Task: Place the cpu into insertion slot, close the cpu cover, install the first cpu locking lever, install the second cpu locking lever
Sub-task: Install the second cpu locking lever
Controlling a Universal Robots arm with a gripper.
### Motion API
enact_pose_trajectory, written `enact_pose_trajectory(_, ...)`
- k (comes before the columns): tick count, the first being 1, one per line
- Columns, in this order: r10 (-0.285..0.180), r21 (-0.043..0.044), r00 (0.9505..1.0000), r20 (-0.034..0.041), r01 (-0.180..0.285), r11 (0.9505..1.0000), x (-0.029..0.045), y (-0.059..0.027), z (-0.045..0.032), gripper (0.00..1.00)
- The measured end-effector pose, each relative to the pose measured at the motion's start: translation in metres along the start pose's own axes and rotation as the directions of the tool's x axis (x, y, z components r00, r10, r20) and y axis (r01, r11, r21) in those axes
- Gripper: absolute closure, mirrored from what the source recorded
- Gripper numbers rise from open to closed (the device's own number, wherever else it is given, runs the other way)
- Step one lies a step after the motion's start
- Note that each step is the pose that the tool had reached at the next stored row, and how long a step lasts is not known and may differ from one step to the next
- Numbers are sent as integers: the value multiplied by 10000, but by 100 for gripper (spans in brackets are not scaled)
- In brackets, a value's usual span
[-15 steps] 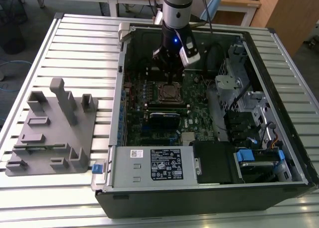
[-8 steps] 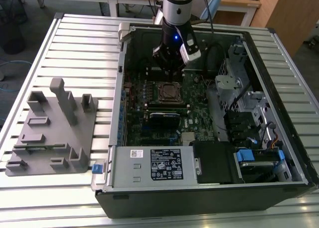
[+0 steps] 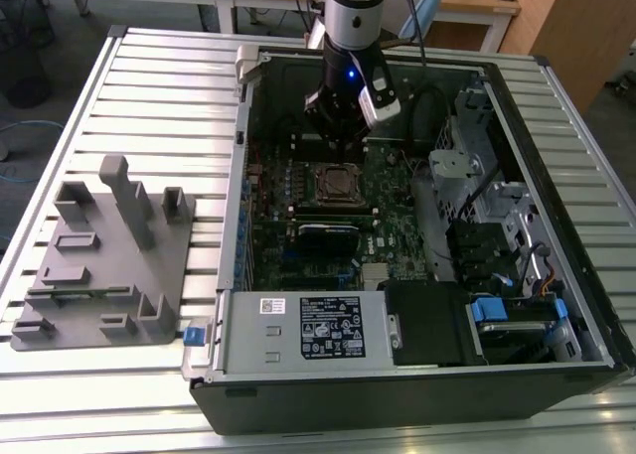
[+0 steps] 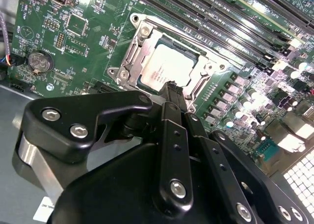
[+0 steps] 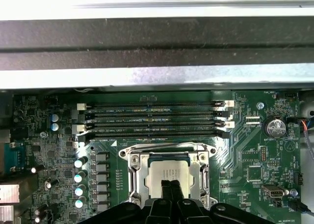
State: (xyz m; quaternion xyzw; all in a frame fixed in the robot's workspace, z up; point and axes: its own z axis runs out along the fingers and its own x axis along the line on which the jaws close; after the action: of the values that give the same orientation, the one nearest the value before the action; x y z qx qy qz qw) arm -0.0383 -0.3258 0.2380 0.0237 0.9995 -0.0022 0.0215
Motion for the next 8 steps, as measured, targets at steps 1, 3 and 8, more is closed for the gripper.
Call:
enact_pose_trajectory(1,0,3,10000,-2,0,10000,0,0,-4,89)
enact_pose_trajectory(3,0,2,10000,-3,0,10000,-1,0,-18,89)
enact_pose_trajectory(8,0,0,10000,-3,0,10000,-4,0,-86,89)
